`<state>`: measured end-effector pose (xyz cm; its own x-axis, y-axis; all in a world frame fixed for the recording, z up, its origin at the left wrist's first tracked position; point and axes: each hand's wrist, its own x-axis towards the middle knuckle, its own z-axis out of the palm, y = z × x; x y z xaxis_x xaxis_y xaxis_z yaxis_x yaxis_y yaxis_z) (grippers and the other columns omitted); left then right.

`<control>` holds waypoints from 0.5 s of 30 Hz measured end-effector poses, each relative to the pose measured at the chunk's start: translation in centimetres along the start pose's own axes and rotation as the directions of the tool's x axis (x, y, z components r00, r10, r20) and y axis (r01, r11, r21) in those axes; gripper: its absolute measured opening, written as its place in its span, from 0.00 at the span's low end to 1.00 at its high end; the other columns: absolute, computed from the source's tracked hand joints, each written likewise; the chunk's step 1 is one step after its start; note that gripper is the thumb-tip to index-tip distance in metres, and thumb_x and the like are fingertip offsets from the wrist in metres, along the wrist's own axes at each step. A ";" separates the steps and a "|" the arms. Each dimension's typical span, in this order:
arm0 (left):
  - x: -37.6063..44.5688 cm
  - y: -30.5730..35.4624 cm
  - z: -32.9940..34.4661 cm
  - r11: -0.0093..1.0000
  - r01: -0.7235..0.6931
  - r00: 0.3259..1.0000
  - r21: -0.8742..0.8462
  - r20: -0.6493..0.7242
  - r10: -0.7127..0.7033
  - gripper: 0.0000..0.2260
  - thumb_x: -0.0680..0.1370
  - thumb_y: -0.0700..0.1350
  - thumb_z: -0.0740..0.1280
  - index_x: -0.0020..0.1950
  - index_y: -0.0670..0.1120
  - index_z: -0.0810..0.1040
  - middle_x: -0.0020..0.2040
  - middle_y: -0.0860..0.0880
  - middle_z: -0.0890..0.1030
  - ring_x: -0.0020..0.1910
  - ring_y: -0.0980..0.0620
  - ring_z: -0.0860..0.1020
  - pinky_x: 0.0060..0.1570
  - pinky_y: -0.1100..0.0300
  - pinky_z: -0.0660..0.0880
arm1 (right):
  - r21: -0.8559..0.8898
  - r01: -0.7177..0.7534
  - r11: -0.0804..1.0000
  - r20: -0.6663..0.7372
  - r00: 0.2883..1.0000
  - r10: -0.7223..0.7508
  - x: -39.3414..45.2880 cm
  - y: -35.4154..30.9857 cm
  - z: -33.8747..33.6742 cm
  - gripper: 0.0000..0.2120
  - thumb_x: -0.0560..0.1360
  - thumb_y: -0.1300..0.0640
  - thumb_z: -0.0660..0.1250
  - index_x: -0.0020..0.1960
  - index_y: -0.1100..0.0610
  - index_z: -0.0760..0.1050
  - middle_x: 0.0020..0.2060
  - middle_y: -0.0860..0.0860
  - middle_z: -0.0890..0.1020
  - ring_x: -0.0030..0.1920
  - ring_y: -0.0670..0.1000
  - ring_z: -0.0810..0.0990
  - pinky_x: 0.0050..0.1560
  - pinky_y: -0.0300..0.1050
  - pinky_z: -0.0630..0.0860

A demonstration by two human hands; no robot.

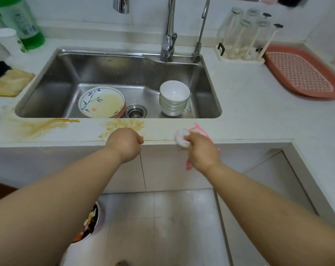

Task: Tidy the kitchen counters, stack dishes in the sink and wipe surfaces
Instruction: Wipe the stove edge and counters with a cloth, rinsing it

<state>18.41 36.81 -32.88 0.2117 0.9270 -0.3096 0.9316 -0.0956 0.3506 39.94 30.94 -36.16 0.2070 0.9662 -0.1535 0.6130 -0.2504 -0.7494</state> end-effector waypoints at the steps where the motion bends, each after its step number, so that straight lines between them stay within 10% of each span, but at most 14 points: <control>1: 0.0 0.0 0.1 1.000 -0.005 1.000 0.007 0.003 0.005 0.15 0.77 0.39 0.61 0.61 0.48 0.81 0.64 0.51 0.79 0.66 0.50 0.73 0.68 0.60 0.67 | 0.112 -0.103 0.988 -0.118 0.986 0.116 -0.3 1.5 -1.9 0.08 0.70 0.56 0.58 0.37 0.51 0.76 0.43 0.51 0.75 0.44 0.57 0.78 0.44 0.58 0.80; 6: -0.1 -0.2 -0.1 1.000 -0.017 1.000 -0.010 0.013 0.017 0.16 0.78 0.39 0.60 0.63 0.48 0.80 0.65 0.51 0.78 0.67 0.50 0.72 0.68 0.60 0.66 | -0.454 -0.301 0.838 -0.242 0.947 0.209 2.8 1.9 -4.7 0.15 0.76 0.61 0.56 0.60 0.61 0.74 0.58 0.59 0.74 0.60 0.60 0.72 0.60 0.49 0.69; 15: -0.1 -0.6 0.3 0.998 -0.045 0.999 0.041 0.015 0.045 0.21 0.76 0.37 0.60 0.65 0.53 0.77 0.67 0.52 0.76 0.68 0.50 0.71 0.67 0.62 0.67 | -0.507 0.342 0.791 0.239 0.938 -0.253 2.0 -5.5 5.4 0.21 0.79 0.60 0.55 0.71 0.58 0.67 0.69 0.57 0.67 0.68 0.58 0.65 0.66 0.47 0.62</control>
<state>17.92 36.63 -33.29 0.2576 0.9162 -0.3070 0.9325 -0.1525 0.3273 32.90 34.62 -35.85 -0.1429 0.9838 -0.1085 0.9422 0.1016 -0.3193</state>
